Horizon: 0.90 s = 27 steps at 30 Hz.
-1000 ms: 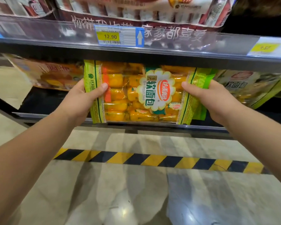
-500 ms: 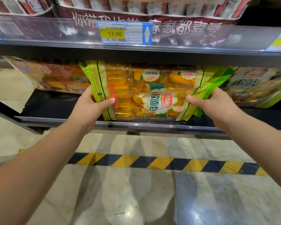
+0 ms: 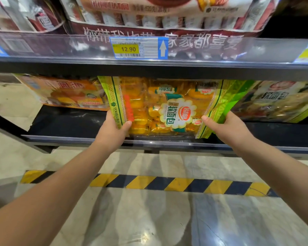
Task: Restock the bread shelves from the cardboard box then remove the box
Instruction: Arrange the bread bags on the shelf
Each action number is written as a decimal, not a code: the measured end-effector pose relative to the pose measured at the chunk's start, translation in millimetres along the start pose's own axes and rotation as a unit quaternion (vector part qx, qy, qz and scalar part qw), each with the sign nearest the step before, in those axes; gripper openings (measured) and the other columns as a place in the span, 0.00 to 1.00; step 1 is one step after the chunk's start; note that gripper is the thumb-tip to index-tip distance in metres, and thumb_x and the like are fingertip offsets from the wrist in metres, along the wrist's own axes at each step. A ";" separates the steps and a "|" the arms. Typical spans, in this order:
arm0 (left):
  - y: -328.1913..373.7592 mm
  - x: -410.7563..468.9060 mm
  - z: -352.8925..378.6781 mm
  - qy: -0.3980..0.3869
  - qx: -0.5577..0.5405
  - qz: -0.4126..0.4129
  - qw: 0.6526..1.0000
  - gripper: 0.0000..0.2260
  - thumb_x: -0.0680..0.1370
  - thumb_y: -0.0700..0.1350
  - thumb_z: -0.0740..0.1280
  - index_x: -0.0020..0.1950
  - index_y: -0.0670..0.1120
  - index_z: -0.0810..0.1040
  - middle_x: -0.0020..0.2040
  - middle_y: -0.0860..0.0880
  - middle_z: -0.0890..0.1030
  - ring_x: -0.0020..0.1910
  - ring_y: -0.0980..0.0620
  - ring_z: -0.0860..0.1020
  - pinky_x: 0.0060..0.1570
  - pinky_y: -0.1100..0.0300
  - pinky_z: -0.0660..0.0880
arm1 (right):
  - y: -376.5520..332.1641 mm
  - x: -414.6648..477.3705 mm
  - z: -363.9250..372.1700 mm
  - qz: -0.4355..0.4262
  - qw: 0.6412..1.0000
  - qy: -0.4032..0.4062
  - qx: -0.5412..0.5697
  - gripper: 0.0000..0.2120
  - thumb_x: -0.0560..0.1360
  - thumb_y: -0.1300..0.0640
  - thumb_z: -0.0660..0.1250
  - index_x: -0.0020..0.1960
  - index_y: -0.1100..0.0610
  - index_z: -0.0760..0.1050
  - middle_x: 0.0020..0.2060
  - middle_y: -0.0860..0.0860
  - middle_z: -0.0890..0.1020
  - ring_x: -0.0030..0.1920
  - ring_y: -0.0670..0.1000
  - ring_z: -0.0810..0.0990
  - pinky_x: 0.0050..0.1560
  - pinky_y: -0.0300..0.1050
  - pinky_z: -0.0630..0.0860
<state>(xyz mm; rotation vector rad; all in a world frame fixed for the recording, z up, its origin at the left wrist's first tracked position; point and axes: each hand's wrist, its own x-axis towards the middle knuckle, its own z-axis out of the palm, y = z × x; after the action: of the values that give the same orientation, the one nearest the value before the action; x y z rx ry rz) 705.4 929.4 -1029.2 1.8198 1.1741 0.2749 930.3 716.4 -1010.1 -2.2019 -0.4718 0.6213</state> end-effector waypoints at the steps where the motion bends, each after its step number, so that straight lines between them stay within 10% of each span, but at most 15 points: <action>1: 0.5 1.7 0.4 0.006 0.000 -0.001 1.000 0.27 0.83 0.51 0.66 0.80 0.52 0.60 0.73 0.50 0.74 0.71 0.46 0.74 0.69 0.43 0.71 | 1.3 1.6 2.4 0.004 1.000 0.007 -0.005 0.26 0.75 0.36 0.71 0.66 0.50 0.75 0.59 0.49 0.82 0.61 0.55 0.80 0.65 0.61 0.76; 7: 0.8 9.5 2.5 0.030 -0.007 0.018 0.999 0.24 0.83 0.51 0.66 0.78 0.52 0.66 0.71 0.52 0.77 0.69 0.49 0.75 0.70 0.44 0.72 | -2.3 9.0 11.5 -0.001 0.999 0.034 0.010 0.13 0.78 0.40 0.69 0.53 0.48 0.75 0.50 0.48 0.83 0.55 0.54 0.81 0.60 0.59 0.78; 27: 27.1 -9.7 -12.5 0.004 -0.035 -0.005 0.999 0.23 0.81 0.50 0.70 0.74 0.51 0.67 0.61 0.57 0.78 0.60 0.55 0.77 0.62 0.54 0.74 | -12.5 -0.6 -9.9 0.017 0.994 -0.018 -0.109 0.18 0.80 0.42 0.67 0.61 0.53 0.70 0.45 0.45 0.76 0.49 0.51 0.77 0.45 0.45 0.74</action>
<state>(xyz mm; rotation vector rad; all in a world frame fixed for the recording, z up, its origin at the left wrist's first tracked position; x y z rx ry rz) 709.1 925.5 -998.3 1.7519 1.1650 0.3135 933.8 718.1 -994.6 -2.4119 -0.5442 0.6558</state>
